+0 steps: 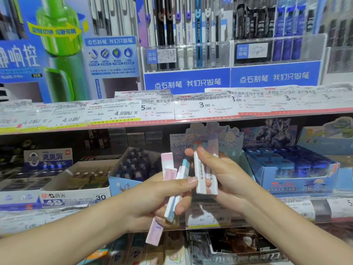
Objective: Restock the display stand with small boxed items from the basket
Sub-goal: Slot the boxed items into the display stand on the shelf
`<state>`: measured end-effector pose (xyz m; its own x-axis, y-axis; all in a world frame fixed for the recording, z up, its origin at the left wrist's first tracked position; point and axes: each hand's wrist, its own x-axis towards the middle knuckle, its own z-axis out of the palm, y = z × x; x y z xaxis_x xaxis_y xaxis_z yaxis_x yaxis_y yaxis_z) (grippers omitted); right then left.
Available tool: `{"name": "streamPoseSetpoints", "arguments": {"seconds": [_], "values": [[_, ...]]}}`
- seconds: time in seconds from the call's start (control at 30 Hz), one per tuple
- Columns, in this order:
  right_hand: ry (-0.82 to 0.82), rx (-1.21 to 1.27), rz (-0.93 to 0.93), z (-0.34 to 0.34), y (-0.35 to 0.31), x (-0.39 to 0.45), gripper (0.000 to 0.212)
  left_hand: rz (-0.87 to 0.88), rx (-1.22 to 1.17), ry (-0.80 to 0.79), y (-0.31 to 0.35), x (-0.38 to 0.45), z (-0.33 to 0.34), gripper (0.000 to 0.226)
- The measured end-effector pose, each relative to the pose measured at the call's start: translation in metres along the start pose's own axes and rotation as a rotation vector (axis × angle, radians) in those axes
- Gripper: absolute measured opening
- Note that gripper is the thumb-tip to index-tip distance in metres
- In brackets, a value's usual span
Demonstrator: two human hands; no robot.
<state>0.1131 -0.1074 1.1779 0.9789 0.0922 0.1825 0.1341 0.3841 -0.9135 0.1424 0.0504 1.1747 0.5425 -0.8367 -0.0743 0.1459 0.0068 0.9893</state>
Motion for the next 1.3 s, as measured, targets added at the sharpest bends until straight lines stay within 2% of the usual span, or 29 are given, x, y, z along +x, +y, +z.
{"name": "streamPoseSetpoints", "arguments": {"seconds": [0.07, 0.17, 0.23, 0.33, 0.4, 0.47, 0.57, 0.67, 0.77, 0.8, 0.83, 0.93, 1.17, 1.3], "values": [[-0.002, -0.006, -0.018, -0.004, 0.002, 0.003, 0.024, 0.039, 0.062, 0.052, 0.002, 0.001, 0.005, 0.031], [0.046, -0.010, -0.080, -0.010, 0.001, 0.007, 0.020, 0.148, 0.303, 0.169, 0.009, 0.001, 0.012, 0.017], [0.099, -0.081, -0.121, -0.012, -0.003, 0.006, 0.014, 0.234, 0.492, 0.249, 0.010, 0.004, 0.010, 0.028], [0.163, -0.277, -0.172, -0.012, -0.008, 0.004, 0.013, 0.343, 0.750, 0.399, 0.008, 0.008, 0.005, 0.026], [0.165, -0.449, -0.180, -0.011, -0.010, 0.003, 0.019, 0.403, 0.894, 0.477, 0.006, 0.010, 0.002, 0.037], [0.171, -0.643, -0.170, -0.010, -0.011, 0.003, 0.027, 0.460, 0.990, 0.513, 0.005, 0.011, 0.001, 0.039], [0.190, -0.853, -0.188, -0.010, -0.013, 0.009, 0.028, 0.426, 1.071, 0.534, 0.004, 0.010, -0.003, 0.040], [0.246, -0.842, -0.226, -0.017, -0.017, 0.016, 0.027, 0.424, 1.171, 0.575, 0.006, 0.005, -0.011, 0.043], [0.203, -0.962, -0.318, -0.022, -0.023, 0.019, 0.015, 0.386, 1.311, 0.564, 0.014, -0.001, -0.013, 0.034], [0.189, -0.999, -0.325, -0.024, -0.022, 0.021, 0.017, 0.365, 1.328, 0.558, 0.015, -0.003, -0.012, 0.029], [0.177, -1.012, -0.338, -0.026, -0.021, 0.021, 0.027, 0.355, 1.336, 0.553, 0.016, -0.004, -0.012, 0.025], [0.121, -1.043, -0.405, -0.026, -0.015, 0.023, 0.031, 0.386, 1.347, 0.535, 0.017, -0.007, -0.008, 0.032], [0.088, -1.117, -0.475, -0.024, -0.008, 0.027, 0.029, 0.151, 1.340, 0.480, 0.021, -0.003, -0.018, 0.030], [0.086, -1.125, -0.480, -0.028, -0.006, 0.027, 0.023, 0.120, 1.351, 0.444, 0.017, -0.003, -0.024, 0.030]]}}
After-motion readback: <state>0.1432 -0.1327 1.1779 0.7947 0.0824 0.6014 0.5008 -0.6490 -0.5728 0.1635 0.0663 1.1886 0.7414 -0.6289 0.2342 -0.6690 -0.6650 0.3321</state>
